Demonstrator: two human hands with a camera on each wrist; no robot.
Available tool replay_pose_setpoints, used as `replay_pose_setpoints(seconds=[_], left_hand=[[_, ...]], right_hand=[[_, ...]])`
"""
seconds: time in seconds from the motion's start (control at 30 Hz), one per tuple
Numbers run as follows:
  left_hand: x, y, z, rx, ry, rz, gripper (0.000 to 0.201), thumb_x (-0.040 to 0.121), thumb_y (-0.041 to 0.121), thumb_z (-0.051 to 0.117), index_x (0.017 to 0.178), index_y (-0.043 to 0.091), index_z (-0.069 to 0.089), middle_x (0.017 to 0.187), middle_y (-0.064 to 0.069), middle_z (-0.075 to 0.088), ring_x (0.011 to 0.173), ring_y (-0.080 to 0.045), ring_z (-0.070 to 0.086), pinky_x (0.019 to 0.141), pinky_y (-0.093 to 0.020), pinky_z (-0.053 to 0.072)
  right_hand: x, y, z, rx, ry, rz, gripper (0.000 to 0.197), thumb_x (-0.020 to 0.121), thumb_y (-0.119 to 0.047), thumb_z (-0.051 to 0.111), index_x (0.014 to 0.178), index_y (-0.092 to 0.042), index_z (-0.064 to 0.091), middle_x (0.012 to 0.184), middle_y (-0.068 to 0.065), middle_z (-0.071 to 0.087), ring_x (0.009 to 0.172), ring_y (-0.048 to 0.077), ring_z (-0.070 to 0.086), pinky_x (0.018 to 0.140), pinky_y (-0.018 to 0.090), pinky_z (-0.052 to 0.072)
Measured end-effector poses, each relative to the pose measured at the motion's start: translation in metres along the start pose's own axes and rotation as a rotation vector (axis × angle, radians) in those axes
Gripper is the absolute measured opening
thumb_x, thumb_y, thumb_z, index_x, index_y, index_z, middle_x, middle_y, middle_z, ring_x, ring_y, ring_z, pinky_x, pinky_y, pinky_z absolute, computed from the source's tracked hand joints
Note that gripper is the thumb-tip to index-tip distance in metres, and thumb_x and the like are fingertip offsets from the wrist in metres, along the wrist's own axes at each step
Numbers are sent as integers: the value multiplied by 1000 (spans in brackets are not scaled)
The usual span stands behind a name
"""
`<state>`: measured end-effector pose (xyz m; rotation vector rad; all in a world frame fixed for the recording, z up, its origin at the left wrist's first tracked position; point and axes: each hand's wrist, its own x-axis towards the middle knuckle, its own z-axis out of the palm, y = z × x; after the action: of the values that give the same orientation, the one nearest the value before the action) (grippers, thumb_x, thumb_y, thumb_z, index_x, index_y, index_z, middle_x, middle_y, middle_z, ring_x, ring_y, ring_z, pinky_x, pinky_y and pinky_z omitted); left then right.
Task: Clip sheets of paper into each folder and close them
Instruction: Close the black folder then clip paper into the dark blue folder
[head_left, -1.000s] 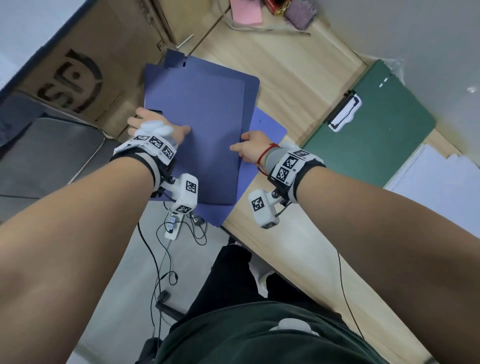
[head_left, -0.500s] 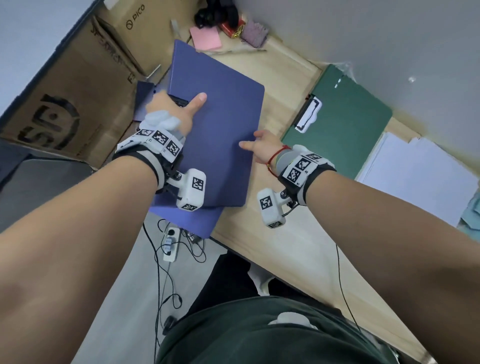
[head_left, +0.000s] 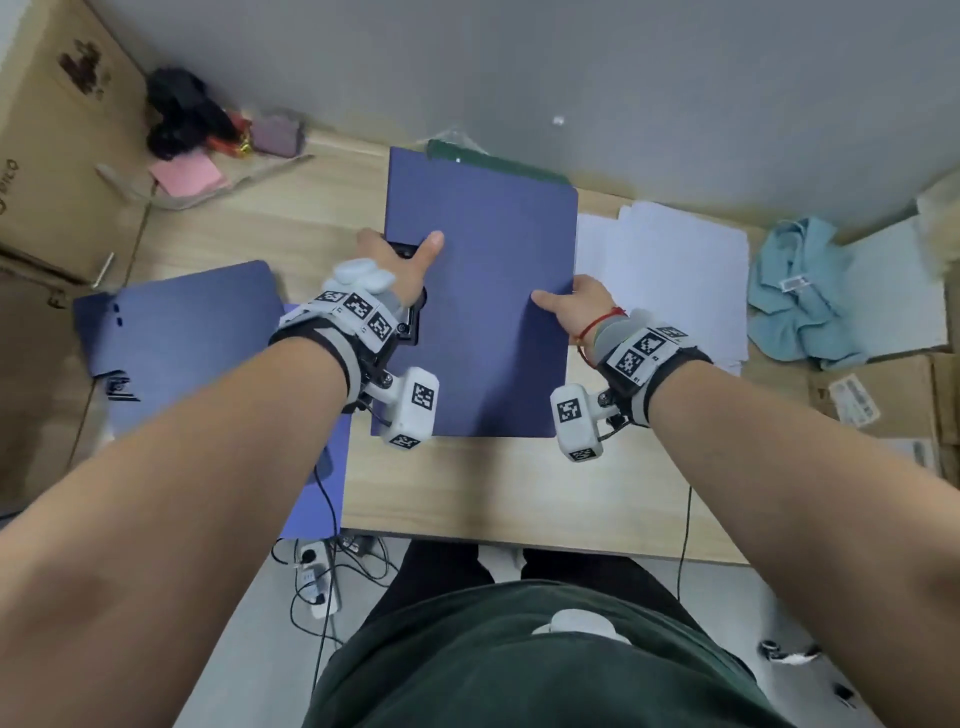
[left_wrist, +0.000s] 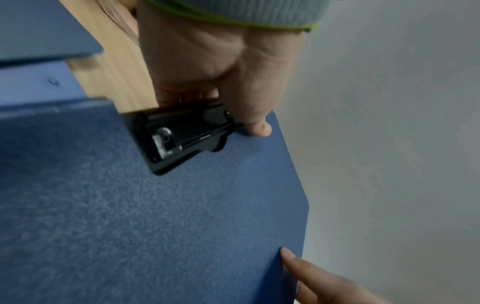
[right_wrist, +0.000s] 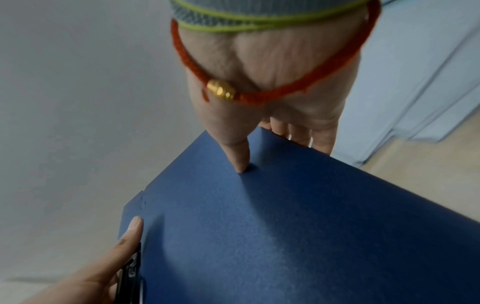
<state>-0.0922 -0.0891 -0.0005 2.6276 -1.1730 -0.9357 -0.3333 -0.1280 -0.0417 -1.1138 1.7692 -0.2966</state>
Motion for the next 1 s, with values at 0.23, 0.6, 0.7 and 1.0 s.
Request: replay_pose_setpoints(seconds=[0.23,0.6,0.7,1.0], left_hand=[[-33,51,98,132,-204,128,94,73,84,42,132,11,43,118,-12,64,105,-38,61,85,-40,47],[-5,50,240,-12,-360,53,128,26,106,45,123,25,60,115,3,70,103,-28,66,98,-43,49],[-22,66,235,-50,-419,62,127,19,104,47,118,25,64,109,3,71,98,-27,68,94,-43,53],[-67,106,201,-38,-538,6,106,38,88,57,120,21,59,110,-2,70,99,-26,67,96,-45,51]], right_hand=[[-17,94,-73,42,61,131,41,85,-19,70,122,-4,61,117,9,66,96,22,60,80,29,48],[-14,169,-124,80,16,223,44,83,-18,72,124,-8,61,121,8,67,108,28,64,100,40,50],[-10,181,-138,78,17,230,45,83,-20,73,124,-8,61,118,6,67,107,26,64,100,40,50],[-8,180,-177,156,-15,254,40,84,-37,69,112,-8,69,110,11,71,96,25,68,88,39,57]])
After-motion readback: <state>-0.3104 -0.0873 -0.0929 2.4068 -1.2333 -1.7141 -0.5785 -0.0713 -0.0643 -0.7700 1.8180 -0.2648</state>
